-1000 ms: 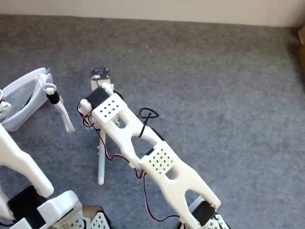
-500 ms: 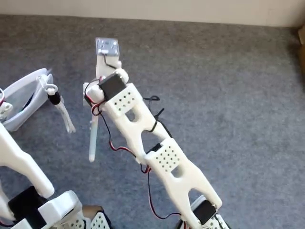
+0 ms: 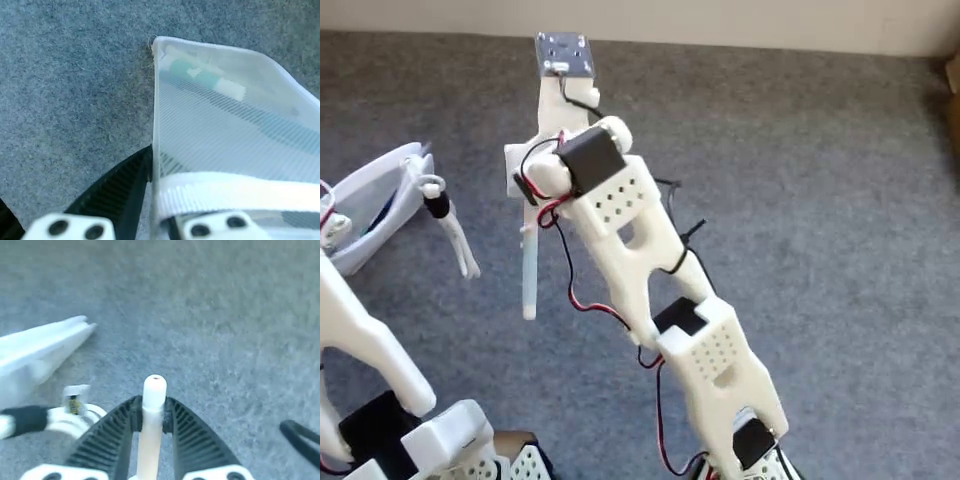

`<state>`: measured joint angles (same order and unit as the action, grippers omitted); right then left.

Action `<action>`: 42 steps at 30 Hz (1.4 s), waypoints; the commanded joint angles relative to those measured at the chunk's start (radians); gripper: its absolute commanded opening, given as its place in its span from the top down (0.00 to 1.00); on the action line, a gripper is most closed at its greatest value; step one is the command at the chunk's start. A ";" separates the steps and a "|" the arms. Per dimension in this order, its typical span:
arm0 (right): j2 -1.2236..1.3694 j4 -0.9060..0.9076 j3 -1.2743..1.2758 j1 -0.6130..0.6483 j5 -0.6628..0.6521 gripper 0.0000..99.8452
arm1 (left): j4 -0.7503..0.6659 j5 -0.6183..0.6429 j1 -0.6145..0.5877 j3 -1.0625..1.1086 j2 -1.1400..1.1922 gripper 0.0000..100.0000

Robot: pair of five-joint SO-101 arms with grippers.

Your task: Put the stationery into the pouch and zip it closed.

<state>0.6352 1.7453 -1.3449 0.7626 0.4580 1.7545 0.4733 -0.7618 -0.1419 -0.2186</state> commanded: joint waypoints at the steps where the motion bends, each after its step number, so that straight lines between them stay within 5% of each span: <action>1: -0.120 -0.079 -0.008 -0.012 -0.097 1.00 | 0.003 0.009 0.085 0.018 -0.010 0.99; 10: -0.223 -0.208 -0.008 -0.008 -0.348 1.00 | 0.000 0.009 0.114 0.019 -0.008 0.99; 18: -0.252 -0.211 -0.008 -0.012 -0.347 1.00 | -0.002 0.009 0.119 0.010 -0.010 0.99; 42: -0.266 -0.048 -0.286 -0.071 -0.347 1.00 | 0.006 0.006 0.426 -0.099 -0.120 0.99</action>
<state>0.4250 1.6916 -1.5781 0.7150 0.1174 1.7545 0.4718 -0.4012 -0.1695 -0.2232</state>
